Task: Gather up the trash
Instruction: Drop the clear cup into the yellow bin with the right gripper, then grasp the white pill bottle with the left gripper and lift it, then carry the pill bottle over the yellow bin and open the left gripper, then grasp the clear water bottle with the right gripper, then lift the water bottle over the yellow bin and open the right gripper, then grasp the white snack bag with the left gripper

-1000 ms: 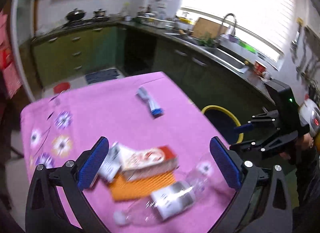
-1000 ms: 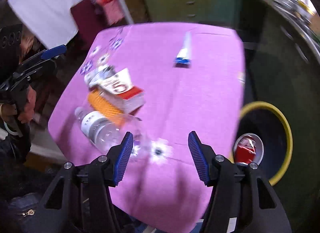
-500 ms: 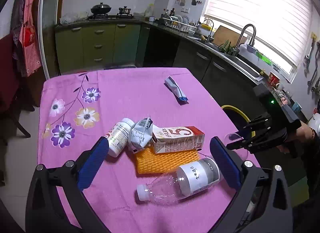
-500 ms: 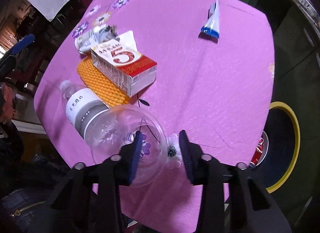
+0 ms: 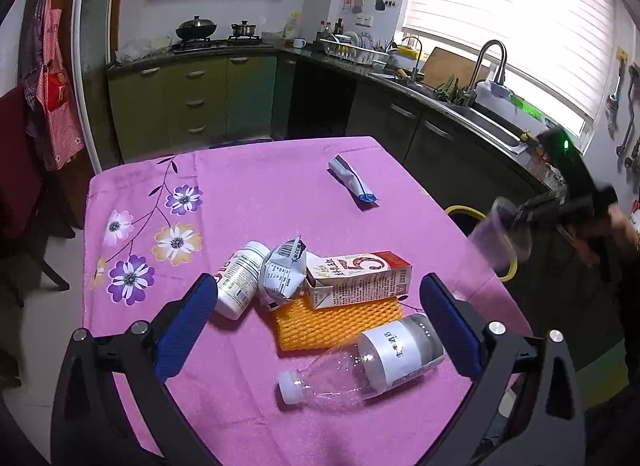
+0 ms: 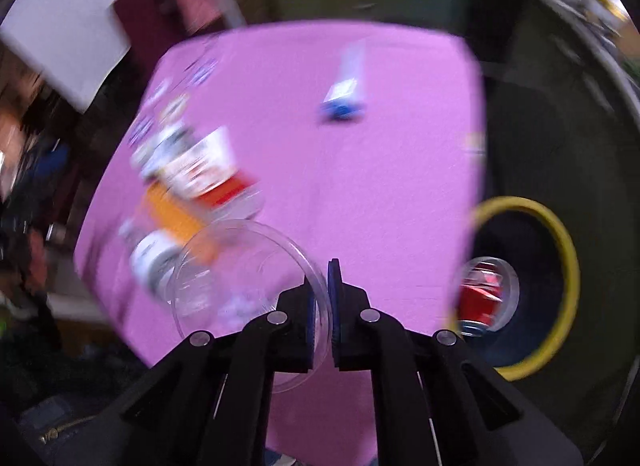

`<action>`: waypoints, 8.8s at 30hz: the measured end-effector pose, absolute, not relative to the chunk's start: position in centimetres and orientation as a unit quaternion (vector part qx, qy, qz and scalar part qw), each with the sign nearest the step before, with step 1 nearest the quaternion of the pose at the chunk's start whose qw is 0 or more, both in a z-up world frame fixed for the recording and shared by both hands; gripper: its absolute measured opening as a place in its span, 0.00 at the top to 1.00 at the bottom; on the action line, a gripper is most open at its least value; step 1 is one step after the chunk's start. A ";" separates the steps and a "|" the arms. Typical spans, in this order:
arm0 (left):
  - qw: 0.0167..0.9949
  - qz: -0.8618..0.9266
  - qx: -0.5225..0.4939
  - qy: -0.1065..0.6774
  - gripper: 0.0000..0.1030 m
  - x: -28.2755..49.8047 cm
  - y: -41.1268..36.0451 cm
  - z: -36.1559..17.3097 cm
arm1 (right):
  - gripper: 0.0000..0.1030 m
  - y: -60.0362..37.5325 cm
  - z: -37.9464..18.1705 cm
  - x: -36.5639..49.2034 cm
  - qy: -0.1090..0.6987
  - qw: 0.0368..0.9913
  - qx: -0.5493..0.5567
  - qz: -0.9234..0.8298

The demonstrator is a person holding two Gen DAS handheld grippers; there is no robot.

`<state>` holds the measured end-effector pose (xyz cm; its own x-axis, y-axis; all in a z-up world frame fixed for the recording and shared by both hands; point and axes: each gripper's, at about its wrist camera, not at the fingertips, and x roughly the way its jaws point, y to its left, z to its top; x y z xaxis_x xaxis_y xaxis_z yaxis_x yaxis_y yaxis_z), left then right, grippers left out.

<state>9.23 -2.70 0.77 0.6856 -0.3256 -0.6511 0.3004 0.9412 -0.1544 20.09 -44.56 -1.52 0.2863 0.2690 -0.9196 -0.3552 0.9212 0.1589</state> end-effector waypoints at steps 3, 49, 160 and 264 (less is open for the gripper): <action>0.918 -0.169 -0.018 0.359 0.06 9.2 -2.6 0.6 | 0.93 -50.1 -1.6 21.9 0.565 0.815 -0.001 0.127; 0.827 -0.285 0.191 0.445 0.49 21.1 0.1 -10.7 | 0.60 -58.8 -10.2 26.3 0.613 0.786 0.073 0.029; 0.950 -0.100 -0.002 0.296 0.11 2.1 4.1 -2.0 | 0.34 -19.8 -7.4 15.2 0.554 0.510 -0.437 0.492; 0.887 -0.257 0.110 0.368 0.11 12.2 -6.9 -6.1 | 0.27 -48.9 -11.6 20.5 0.621 0.736 -0.198 0.182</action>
<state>12.20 -6.88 -6.13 0.5964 -0.3749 -0.7098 0.5368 0.8437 0.0054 20.52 -48.88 -11.57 0.1622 0.0223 -0.9865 -0.5137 0.8555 -0.0651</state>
